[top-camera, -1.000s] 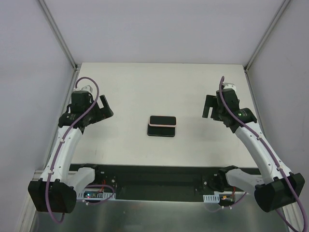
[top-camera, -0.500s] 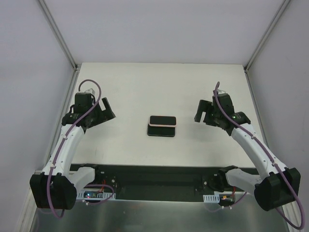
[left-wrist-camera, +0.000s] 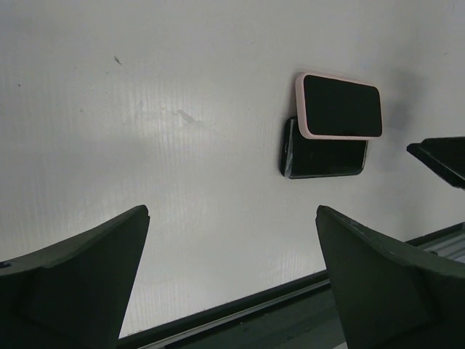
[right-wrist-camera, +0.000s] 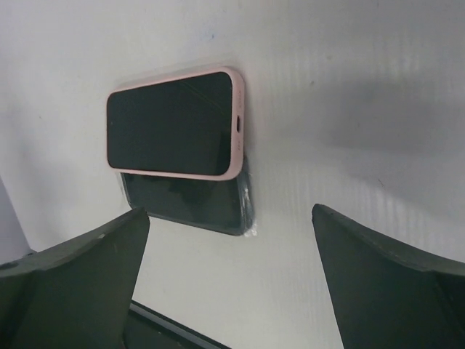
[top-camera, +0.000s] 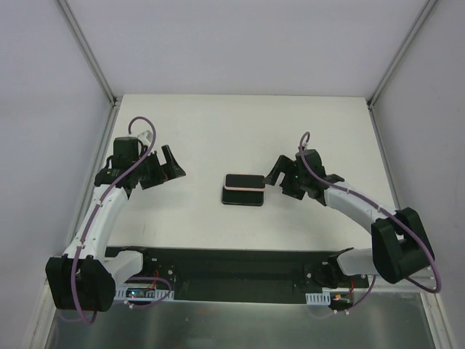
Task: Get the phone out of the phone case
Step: Adjust the phone at the center of the board.
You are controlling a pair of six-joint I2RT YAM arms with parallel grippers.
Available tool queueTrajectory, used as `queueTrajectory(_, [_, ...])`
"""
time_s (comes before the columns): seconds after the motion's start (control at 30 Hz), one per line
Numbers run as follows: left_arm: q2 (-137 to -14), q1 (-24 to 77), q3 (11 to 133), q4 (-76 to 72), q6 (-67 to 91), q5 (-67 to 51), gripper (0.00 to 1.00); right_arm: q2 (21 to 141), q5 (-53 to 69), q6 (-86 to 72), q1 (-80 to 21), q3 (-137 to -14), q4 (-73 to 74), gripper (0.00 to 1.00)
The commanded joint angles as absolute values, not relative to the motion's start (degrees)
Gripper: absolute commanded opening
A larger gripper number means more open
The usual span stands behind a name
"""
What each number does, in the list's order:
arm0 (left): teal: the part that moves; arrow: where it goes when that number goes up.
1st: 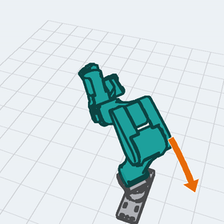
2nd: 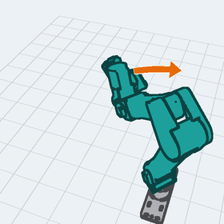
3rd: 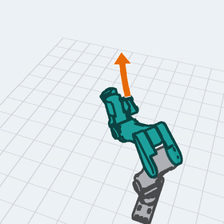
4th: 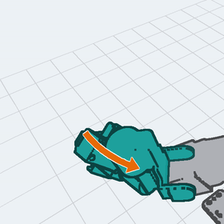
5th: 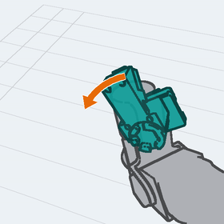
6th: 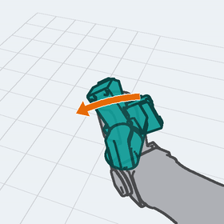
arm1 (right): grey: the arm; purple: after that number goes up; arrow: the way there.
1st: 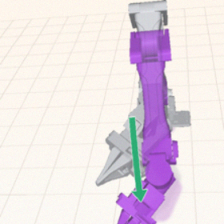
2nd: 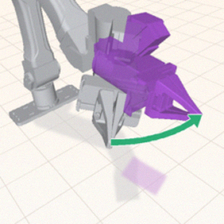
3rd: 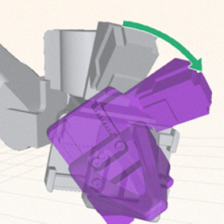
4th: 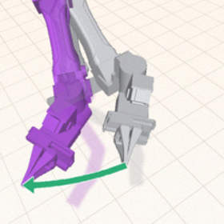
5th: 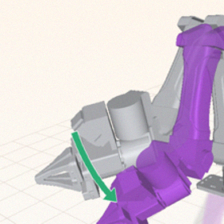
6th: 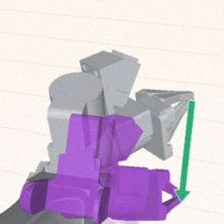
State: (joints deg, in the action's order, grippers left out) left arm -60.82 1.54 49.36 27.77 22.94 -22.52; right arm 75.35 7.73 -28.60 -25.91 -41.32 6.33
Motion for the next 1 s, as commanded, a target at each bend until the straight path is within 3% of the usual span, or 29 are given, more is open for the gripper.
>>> queueTrajectory(0.0, [-59.5, 1.93, 50.63, 26.37, 21.97, -25.22, 0.99, 79.71, 12.12, -38.13, -26.1, -41.83, -7.37, 0.99])
queueTrajectory(0.6, [-57.39, 1.93, 50.27, 26.46, 21.62, -26.19, 0.99, 94.92, 15.56, -50.36, -26.81, -40.61, -22.94, 0.73])
queueTrajectory(0.87, [-57.22, 1.85, 50.36, 26.54, 21.45, -26.28, 0.99, 95.36, 15.03, -50.98, -26.72, -40.43, -24.78, 0.51])
queueTrajectory(0.97, [-57.13, 1.85, 50.71, 27.16, 21.1, -26.37, 0.99, 95.1, 15.03, -50.98, -26.81, -40.52, -25.66, 0.48])
